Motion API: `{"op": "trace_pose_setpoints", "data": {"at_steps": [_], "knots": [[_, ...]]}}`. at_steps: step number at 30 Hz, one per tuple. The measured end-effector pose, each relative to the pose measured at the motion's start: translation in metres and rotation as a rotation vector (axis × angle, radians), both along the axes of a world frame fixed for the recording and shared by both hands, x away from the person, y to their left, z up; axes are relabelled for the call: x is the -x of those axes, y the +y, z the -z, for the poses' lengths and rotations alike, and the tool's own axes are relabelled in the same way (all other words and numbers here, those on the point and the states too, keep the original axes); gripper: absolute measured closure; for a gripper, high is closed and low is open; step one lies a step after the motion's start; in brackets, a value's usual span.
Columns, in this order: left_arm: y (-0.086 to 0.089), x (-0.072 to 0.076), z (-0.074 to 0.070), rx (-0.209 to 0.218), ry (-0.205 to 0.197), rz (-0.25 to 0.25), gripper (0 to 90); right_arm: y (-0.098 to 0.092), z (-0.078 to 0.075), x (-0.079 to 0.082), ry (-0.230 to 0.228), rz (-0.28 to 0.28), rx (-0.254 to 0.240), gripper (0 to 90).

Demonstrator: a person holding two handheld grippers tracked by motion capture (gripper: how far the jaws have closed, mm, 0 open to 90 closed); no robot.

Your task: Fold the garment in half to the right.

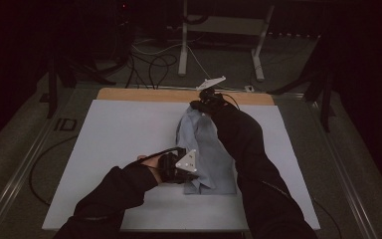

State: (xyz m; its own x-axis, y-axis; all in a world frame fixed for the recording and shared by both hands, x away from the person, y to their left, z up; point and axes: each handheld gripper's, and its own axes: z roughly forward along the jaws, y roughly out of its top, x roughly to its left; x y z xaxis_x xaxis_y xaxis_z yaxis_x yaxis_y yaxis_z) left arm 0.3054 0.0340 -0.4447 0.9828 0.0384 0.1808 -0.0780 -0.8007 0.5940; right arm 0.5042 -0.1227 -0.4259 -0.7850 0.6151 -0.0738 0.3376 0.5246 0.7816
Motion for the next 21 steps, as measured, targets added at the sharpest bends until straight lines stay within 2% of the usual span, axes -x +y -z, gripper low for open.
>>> {"op": "trace_pose_setpoints", "data": {"at_steps": [6,21], "knots": [[-0.015,-0.002,0.001,-0.023,0.004,0.027,85.1,-0.011,0.006,0.001,0.010,0.009,-0.005,87.1],[-0.052,-0.010,0.014,-0.039,0.039,0.073,85.0,-0.028,0.018,-0.001,0.021,0.028,-0.003,87.0]]}}
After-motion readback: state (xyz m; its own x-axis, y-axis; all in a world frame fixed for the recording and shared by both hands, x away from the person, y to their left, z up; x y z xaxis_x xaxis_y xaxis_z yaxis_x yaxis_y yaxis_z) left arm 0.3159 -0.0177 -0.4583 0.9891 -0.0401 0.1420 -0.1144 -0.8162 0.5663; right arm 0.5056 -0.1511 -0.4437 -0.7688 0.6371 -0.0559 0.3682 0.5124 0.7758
